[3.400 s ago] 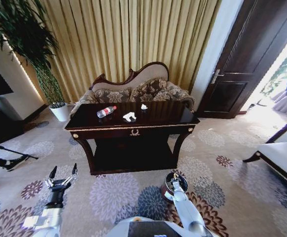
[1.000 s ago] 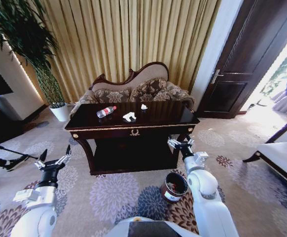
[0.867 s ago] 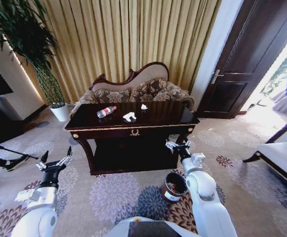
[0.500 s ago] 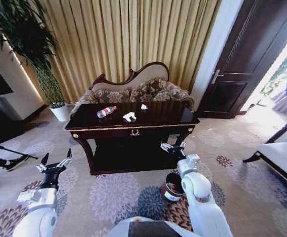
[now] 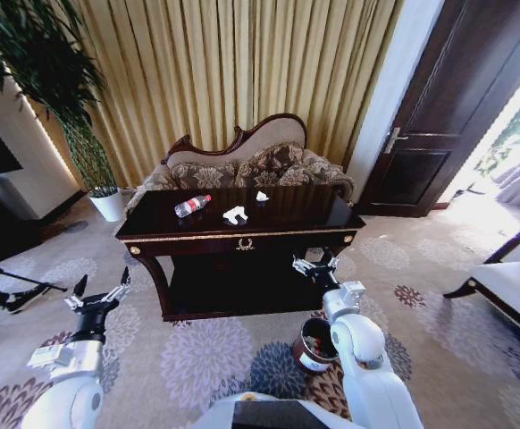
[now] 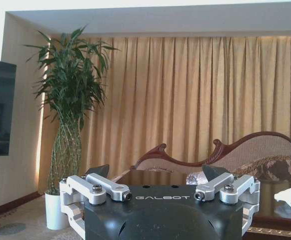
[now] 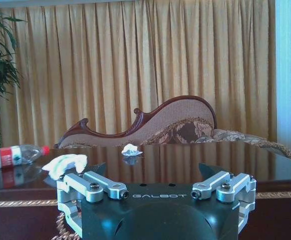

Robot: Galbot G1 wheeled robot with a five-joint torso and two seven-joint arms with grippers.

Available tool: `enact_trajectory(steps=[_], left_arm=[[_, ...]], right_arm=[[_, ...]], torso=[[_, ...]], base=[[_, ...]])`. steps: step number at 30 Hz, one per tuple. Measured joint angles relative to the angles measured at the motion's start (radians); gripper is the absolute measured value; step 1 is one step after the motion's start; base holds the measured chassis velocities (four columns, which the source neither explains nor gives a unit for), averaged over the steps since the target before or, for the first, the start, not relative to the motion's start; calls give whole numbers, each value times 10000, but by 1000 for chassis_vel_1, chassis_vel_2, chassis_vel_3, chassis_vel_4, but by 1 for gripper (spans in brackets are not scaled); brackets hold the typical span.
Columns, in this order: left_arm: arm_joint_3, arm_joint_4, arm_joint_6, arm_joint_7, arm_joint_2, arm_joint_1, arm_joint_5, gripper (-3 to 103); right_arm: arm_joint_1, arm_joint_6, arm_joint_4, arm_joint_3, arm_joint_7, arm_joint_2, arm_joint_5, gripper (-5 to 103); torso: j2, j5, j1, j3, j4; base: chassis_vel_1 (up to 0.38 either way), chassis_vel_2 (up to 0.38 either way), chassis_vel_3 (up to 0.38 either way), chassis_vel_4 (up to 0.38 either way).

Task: Move to the front of the table and place the trash on the table into the trash bin.

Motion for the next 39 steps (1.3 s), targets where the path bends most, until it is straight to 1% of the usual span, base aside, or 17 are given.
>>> enact_trajectory(steps=[21,38,39], left_arm=[[9,51,4,26,18,40,5,100],[-30,85,35,43,73,32,5,100],[-64,110,29,48,99,50,-10,100]], right_arm=[[-15,-145,307,-65,-1,-82,130,100],[68,-337,502,120,19,-182,523,100],[86,-415,529,155,30,-224,579,100]], torso=[[1,0,0,-1,0],[2,-1,0,-1,0],[1,-1,0,0,3]], base=[[-131,135,127,-128],[-123,130,131,-125],[-86,95,85,-68]])
